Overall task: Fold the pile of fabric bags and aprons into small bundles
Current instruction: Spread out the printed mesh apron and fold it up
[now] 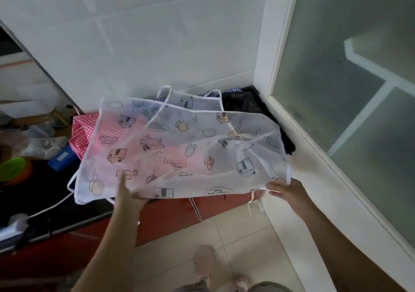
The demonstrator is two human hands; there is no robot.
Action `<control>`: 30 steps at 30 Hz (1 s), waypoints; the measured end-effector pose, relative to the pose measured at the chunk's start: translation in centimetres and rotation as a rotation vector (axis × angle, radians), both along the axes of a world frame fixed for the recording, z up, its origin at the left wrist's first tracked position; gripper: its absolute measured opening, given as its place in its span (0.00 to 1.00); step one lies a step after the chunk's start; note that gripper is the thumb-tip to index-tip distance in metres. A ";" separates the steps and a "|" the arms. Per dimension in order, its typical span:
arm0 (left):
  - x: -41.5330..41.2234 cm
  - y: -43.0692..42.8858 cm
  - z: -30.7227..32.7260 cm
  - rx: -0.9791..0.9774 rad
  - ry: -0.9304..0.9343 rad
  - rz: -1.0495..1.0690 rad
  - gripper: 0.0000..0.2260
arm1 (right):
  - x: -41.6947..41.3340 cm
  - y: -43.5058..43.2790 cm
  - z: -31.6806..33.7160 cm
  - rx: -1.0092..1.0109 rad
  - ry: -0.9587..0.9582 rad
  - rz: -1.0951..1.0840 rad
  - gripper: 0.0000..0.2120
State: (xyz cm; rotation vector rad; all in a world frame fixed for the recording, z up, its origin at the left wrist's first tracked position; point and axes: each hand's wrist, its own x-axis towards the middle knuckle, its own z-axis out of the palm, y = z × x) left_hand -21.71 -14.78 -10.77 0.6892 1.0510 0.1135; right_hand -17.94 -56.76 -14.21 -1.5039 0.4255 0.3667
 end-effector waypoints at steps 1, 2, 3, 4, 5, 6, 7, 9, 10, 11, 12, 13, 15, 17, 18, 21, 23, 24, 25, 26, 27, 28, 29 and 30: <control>-0.5 -2.2 0.2 -0.022 -0.022 -0.104 0.27 | -0.3 0.6 -0.1 -0.002 -0.011 0.024 0.21; -0.8 -4.2 0.6 -0.062 -0.074 -0.174 0.22 | -0.5 0.9 -0.1 0.008 -0.016 0.053 0.18; -0.5 -5.9 1.4 -0.079 -0.112 -0.214 0.20 | -0.2 1.2 0.3 0.038 -0.031 0.086 0.13; -0.6 -7.3 1.3 -0.105 -0.106 -0.213 0.19 | -0.5 1.3 0.5 0.052 -0.050 0.137 0.07; -0.4 -8.3 1.1 -0.105 -0.069 -0.165 0.16 | -0.4 1.2 0.8 0.037 -0.090 0.191 0.05; -0.2 -8.9 1.1 -0.109 -0.025 -0.110 0.12 | -0.4 0.9 1.2 0.003 -0.134 0.233 0.06; 0.0 -8.6 0.5 -0.095 0.005 -0.065 0.11 | -0.4 0.5 1.5 -0.016 -0.166 0.234 0.07; 0.7 -8.0 -0.4 -0.095 0.043 0.064 0.15 | -1.0 -0.4 2.5 -0.018 -0.220 0.127 0.08; 1.0 -7.3 -0.7 -0.073 0.056 0.101 0.16 | -1.3 -0.9 2.8 0.024 -0.226 0.077 0.08; 1.1 -7.1 -0.5 -0.051 0.047 0.117 0.15 | -1.8 -1.3 2.8 0.100 -0.204 0.054 0.09; 1.3 -6.8 -0.8 -0.049 0.035 0.113 0.13 | -2.2 -1.9 2.6 0.195 -0.164 0.060 0.10; 1.3 -6.7 -0.8 -0.047 0.037 0.110 0.10 | -2.8 -2.4 2.1 0.293 -0.103 0.083 0.12; 1.3 -7.1 -1.1 -0.087 0.054 0.132 0.06 | -3.7 -3.3 0.7 0.323 0.057 0.176 0.15; 1.0 -7.9 -1.1 -0.064 0.077 0.204 0.08 | -4.7 -3.9 -0.7 0.074 0.209 0.308 0.12; 0.9 -8.1 -1.2 -0.061 0.086 0.236 0.08 | -5.0 -4.1 -1.6 -0.057 0.258 0.351 0.12; 0.7 -8.1 -1.2 -0.037 0.153 0.271 0.04 | -4.8 -4.5 -3.1 -0.087 0.272 0.211 0.14; 0.5 -7.8 -1.9 -0.022 0.171 0.233 0.07 | -4.2 -4.5 -2.9 0.003 0.297 0.117 0.10; 0.4 -7.9 -2.2 0.025 0.187 0.175 0.12 | -3.9 -4.5 -2.6 0.009 0.303 0.126 0.08; 0.5 -7.7 -2.5 0.076 0.200 0.089 0.17 | -3.3 -4.3 -2.2 0.013 0.294 0.146 0.09; 0.5 -7.6 -2.8 0.132 0.216 0.014 0.20 | -2.5 -4.2 -1.9 0.020 0.282 0.183 0.12; 0.6 -7.5 -2.8 0.149 0.240 -0.045 0.20 | -1.7 -3.8 -1.5 0.022 0.271 0.211 0.15; 0.6 -7.7 -2.6 0.166 0.278 -0.131 0.19 | -0.9 -3.4 -0.9 0.020 0.248 0.227 0.17; 0.5 -7.9 -2.4 0.204 0.324 -0.271 0.18 | -0.1 -2.7 -0.4 0.012 0.225 0.239 0.17; 0.3 -8.0 -2.3 0.256 0.370 -0.462 0.17 | 0.7 -2.0 0.1 0.002 0.196 0.235 0.16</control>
